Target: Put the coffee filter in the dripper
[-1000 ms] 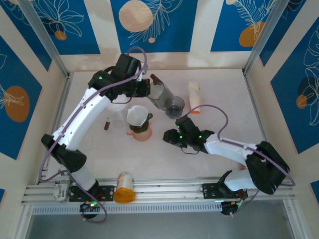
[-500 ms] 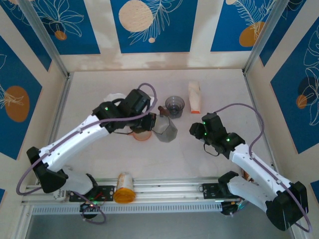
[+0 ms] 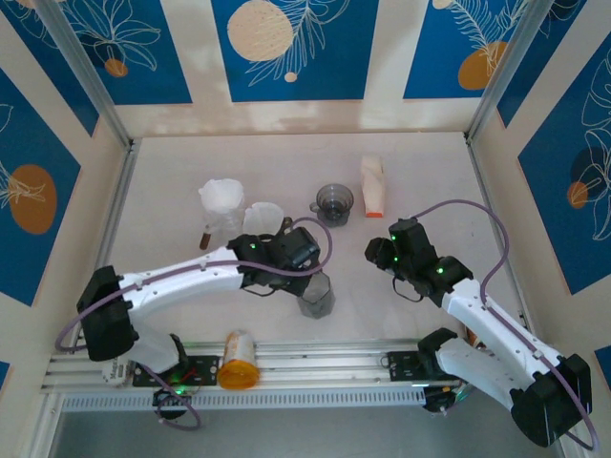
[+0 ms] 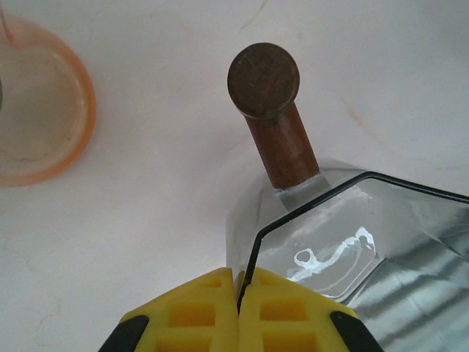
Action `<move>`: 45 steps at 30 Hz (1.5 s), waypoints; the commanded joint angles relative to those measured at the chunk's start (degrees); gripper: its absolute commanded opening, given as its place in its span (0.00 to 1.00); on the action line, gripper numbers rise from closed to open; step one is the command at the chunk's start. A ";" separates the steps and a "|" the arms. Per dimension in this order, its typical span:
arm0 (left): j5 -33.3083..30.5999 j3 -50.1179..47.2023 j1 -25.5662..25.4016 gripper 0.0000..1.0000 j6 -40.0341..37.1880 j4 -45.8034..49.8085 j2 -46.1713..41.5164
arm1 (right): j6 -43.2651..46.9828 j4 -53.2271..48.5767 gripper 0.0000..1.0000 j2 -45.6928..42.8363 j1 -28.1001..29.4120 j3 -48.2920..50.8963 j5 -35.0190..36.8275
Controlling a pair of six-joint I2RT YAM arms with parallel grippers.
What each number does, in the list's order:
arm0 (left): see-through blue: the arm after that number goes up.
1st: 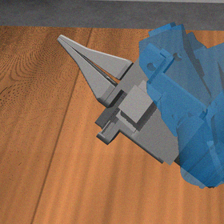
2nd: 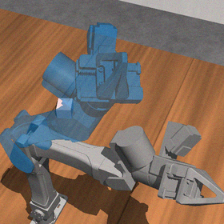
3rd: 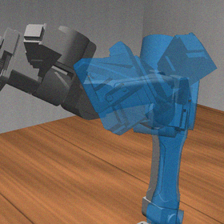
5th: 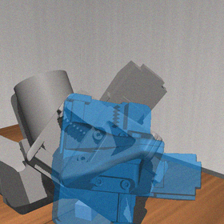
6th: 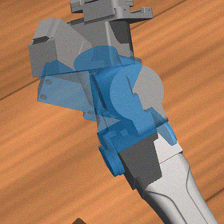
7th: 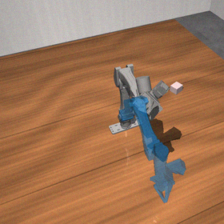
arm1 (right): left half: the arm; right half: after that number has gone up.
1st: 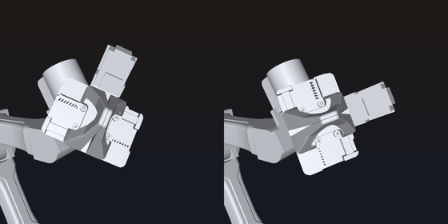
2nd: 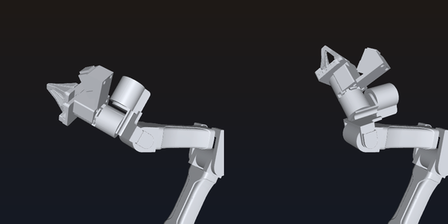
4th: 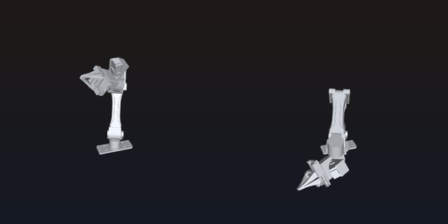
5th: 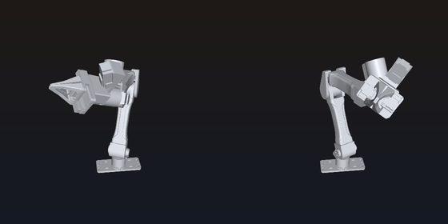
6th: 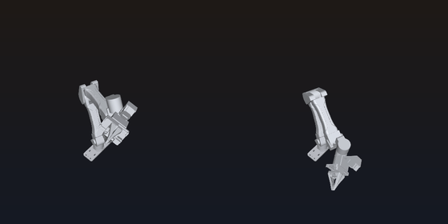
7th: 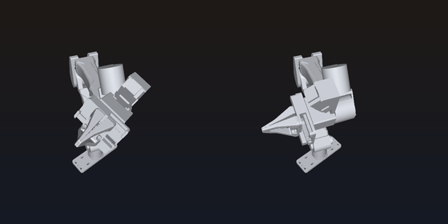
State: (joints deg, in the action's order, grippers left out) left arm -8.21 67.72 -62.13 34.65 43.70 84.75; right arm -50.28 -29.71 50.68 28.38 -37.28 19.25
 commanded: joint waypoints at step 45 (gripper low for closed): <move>-9.00 -7.51 -4.14 0.66 3.87 -6.83 -7.97 | 1.14 3.92 0.58 1.59 1.50 1.40 -5.20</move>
State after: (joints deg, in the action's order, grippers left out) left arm -17.02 60.31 -65.78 38.76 37.54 79.24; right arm -50.15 -28.08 51.24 29.56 -34.85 16.82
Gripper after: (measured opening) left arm 0.640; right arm 0.578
